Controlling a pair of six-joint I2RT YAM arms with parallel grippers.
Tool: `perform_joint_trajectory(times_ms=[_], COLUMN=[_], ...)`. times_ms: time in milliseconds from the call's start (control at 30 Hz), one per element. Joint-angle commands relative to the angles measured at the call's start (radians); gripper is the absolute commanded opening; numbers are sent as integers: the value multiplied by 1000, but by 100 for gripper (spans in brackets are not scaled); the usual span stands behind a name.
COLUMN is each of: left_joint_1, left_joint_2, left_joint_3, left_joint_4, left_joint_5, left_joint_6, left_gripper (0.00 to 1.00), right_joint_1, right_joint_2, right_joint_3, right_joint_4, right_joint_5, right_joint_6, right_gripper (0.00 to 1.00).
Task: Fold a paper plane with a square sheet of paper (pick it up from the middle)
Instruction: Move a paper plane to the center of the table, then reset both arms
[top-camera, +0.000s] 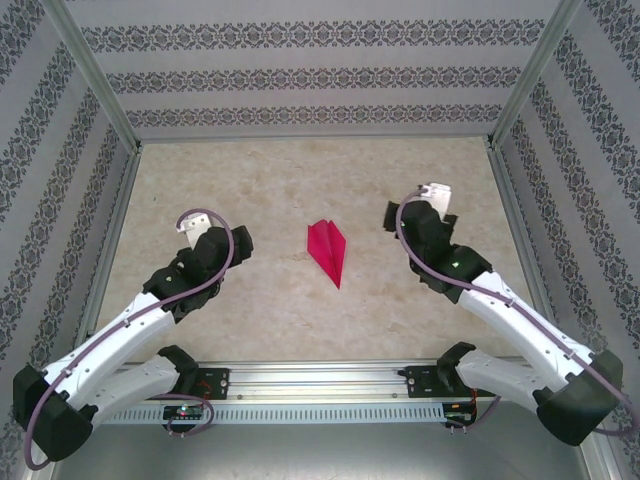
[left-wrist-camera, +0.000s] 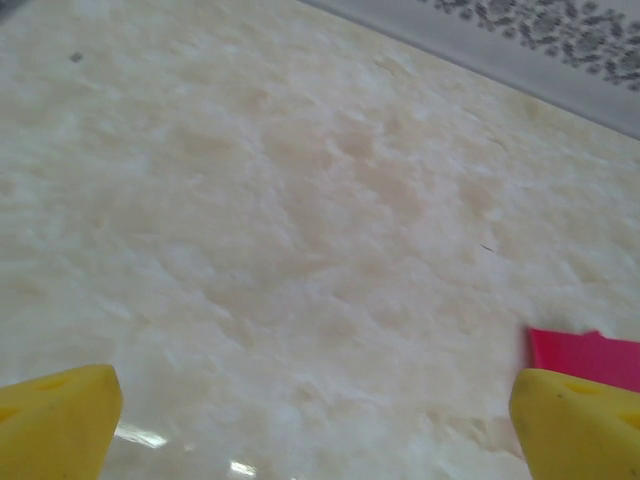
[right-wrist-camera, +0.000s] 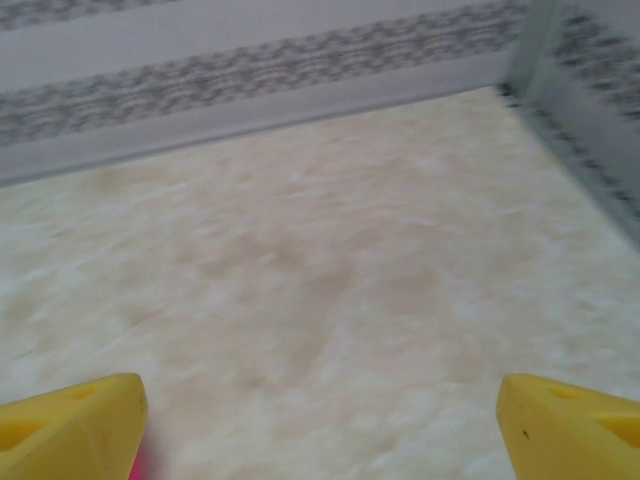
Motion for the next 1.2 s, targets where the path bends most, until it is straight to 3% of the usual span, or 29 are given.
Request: perform_joint_trajectory(times_ms=[0,133,267,333,433,467,533,733,867,967,1100,1167], left_joint_1=[38,135,272,315,376,386,402,424,429,437,437,437], left_joint_2=[3,35,102,132,146,148,152,156,161,200,240,243], left_joint_3=[-22,-55,-81,-92,-130,-147,-183,-277,-309,-305,-327,-332], left_joint_4=[53,115,181,216,315,359,442,661,782,814,895,904], left_joint_5=[-142,-144,-31,-26,37,41,51,40,79,125,156,164], left_joint_6=[153,269,373,402,438,453,495,567,620,632,654,677], left_gripper=[100,100,100,100,100,100,100,100,100,100,100,100], right_joint_1=[-79,-216,-323,-330,-348,-354,-359,-448,-487,-512,-571,-567], right_joint_2=[-5,68,219,282,361,393,438,341,315,397,491,486], right_joint_3=[-97,-188,-193,-159,-239,-277,-270,-376,-444,-448,-479,-476], right_joint_4=[134,307,435,452,745,854,879,964,1088,1181,1349,1334], right_joint_5=[108,-19,-195,-198,-291,-342,-361,-619,-628,-586,-635,-650], right_joint_6=[-134,-274,-335,-388,-467,-488,-495,-493,-535,-509,-457,-465], right_gripper=[91,92,93,93,94,94,93,92,94,95,95,96])
